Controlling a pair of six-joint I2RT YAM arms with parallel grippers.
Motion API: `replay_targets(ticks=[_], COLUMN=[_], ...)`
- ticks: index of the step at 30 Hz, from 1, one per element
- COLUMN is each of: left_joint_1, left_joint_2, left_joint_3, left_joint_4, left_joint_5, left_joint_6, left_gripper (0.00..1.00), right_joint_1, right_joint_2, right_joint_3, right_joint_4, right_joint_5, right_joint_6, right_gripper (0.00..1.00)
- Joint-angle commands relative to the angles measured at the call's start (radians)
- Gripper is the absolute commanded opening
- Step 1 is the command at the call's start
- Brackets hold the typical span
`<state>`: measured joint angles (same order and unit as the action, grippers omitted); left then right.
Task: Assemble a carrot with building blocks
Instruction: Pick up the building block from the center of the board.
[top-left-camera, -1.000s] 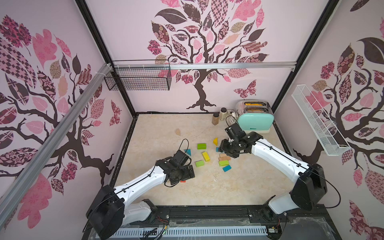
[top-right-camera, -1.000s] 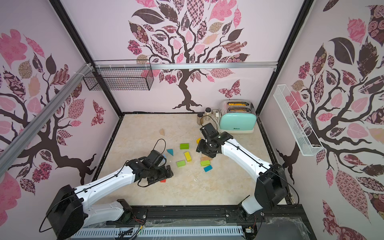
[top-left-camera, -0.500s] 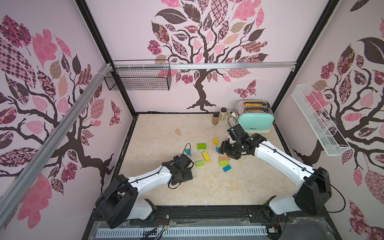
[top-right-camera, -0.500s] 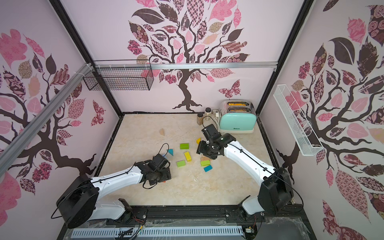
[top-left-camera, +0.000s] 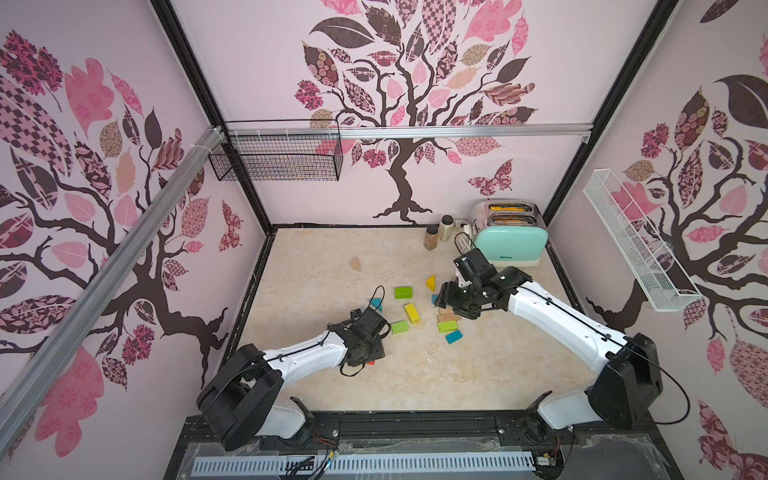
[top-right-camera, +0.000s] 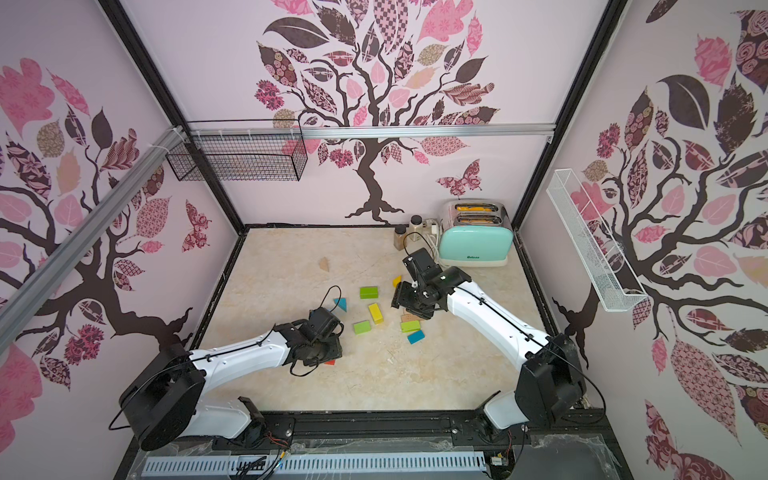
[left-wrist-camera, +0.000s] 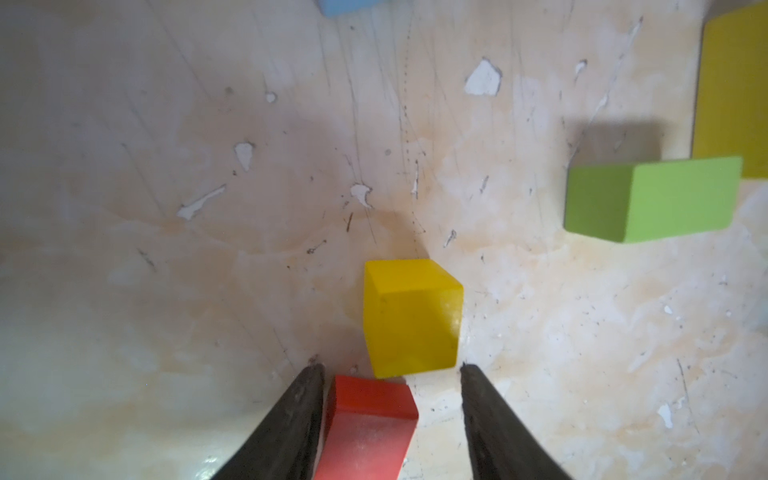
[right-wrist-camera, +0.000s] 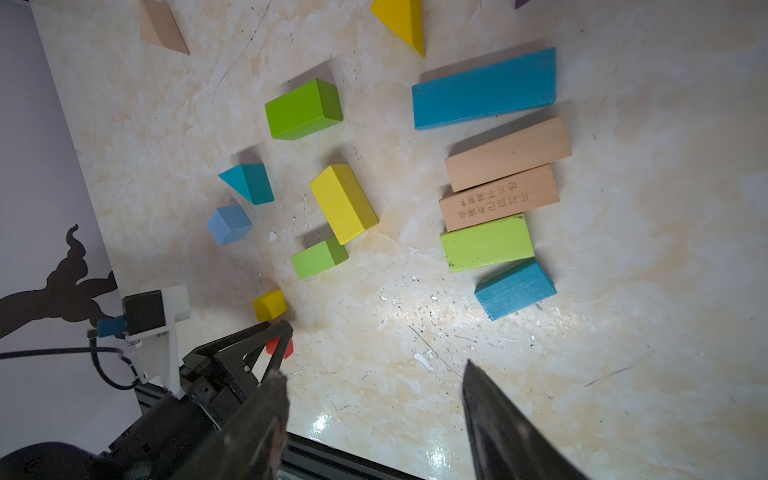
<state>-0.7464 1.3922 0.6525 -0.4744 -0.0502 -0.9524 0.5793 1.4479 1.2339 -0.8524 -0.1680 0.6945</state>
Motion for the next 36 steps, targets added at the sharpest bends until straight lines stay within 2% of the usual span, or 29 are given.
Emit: replay_targets(ticks=[1, 3, 7, 16, 23, 30, 36], left_joint_1=[-0.009, -0.016, -0.043, -0.064, -0.071, -0.123, -0.167], left_joint_2=[0.012, 0.01, 0.015, 0.052, 0.107, 0.086, 0.038], left_joint_3=[-0.036, -0.036, -0.025, -0.019, 0.003, 0.039, 0.192], left_joint_4=[-0.053, -0.057, -0.08, -0.142, -0.114, -0.169, -0.248], left_joint_5=[0.012, 0.013, 0.003, -0.026, -0.028, -0.038, -0.023], left_joint_6=[-0.017, -0.017, -0.012, -0.003, -0.004, -0.023, 0.007], left_gripper=[0.71, 0.71, 0.56, 0.54, 0.31, 0.24, 0.24], right_joint_1=[0.005, 0.005, 0.005, 0.005, 0.005, 0.004, -0.007], right_joint_2=[0.011, 0.011, 0.014, 0.015, 0.003, -0.008, -0.031], right_joint_3=[0.006, 0.006, 0.007, -0.002, -0.009, -0.008, 0.036], right_joint_4=[0.01, 0.014, 0.016, 0.034, 0.035, 0.027, -0.016], right_joint_5=[-0.015, -0.018, -0.027, -0.046, -0.045, -0.038, -0.002], right_joint_6=[-0.009, -0.01, -0.01, -0.01, -0.01, -0.016, -0.051], right_gripper=[0.71, 0.72, 0.76, 0.78, 0.78, 0.78, 0.78])
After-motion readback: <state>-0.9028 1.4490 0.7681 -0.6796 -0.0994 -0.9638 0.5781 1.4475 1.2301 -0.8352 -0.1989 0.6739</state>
